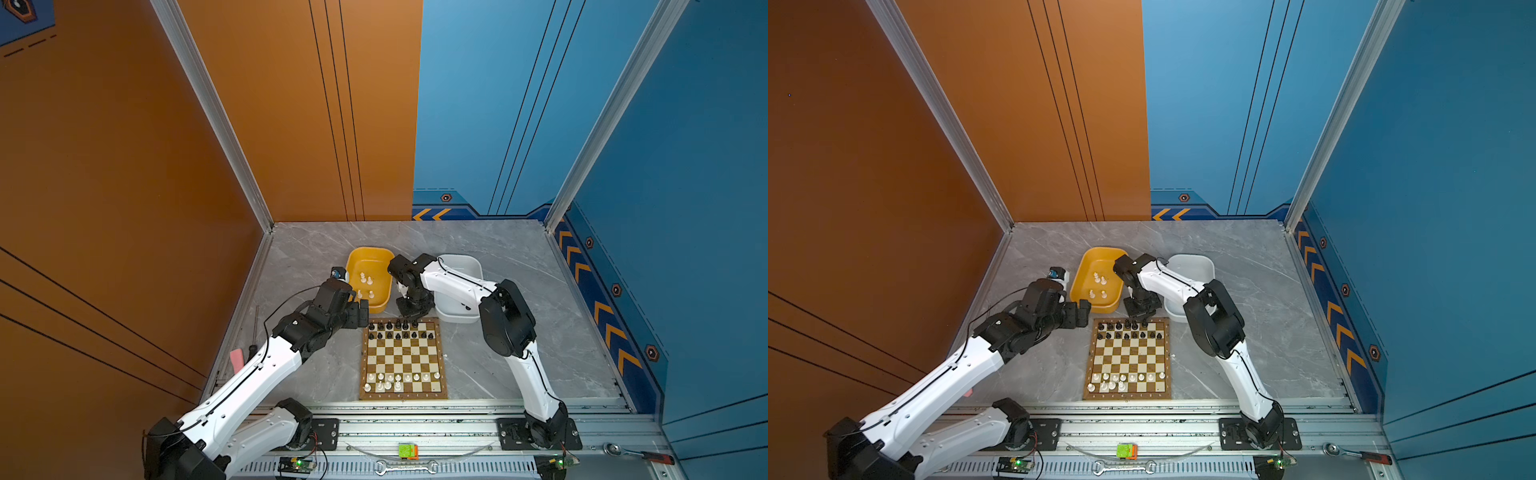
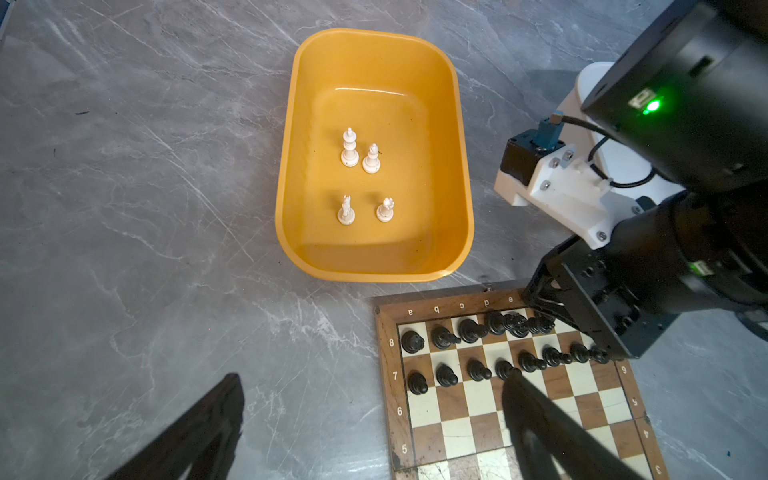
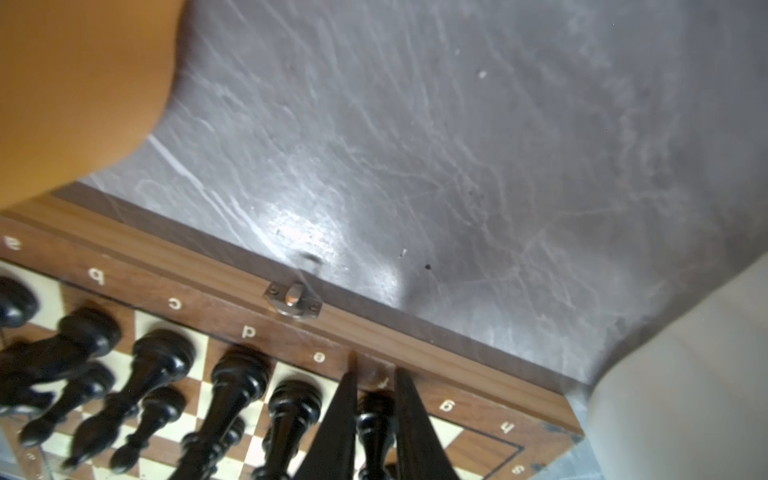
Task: Set up the chess pieces on the board
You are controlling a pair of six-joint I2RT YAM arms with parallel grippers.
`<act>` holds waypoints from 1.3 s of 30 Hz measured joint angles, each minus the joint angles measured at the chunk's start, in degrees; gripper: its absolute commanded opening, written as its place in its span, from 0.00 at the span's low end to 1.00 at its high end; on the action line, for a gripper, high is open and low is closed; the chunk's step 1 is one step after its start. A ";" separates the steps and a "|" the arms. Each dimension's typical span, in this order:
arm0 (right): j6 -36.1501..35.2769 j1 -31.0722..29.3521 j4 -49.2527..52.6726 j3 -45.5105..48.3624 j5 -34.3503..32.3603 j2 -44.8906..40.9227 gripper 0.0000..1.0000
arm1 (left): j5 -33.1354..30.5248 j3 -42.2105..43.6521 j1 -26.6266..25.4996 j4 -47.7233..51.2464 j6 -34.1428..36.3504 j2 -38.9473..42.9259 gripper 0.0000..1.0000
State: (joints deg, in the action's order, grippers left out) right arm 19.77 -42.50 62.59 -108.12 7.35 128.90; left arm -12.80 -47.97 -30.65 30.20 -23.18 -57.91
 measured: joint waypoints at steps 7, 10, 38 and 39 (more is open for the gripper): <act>0.00 1.95 -0.04 -3.30 0.02 0.00 0.23 | 0.42 -0.48 0.70 -0.28 1.14 -1.57 0.98; 0.00 3.56 -0.02 -3.58 -0.04 -0.02 0.25 | 0.63 -1.29 0.70 -0.44 1.42 -2.80 0.98; -2.67 23.45 0.15 4.26 -6.12 -11.63 0.35 | 4.22 -28.76 -7.63 -4.31 8.83 -33.59 0.98; -2.84 24.06 0.17 5.33 -6.14 -12.33 0.35 | 4.31 -29.29 -7.63 -4.31 8.85 -33.92 0.98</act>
State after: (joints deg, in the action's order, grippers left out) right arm 16.93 -18.44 62.76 -102.78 1.21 116.57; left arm -8.49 -77.25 -38.28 25.89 -14.33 -91.83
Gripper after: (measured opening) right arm 0.350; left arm 0.976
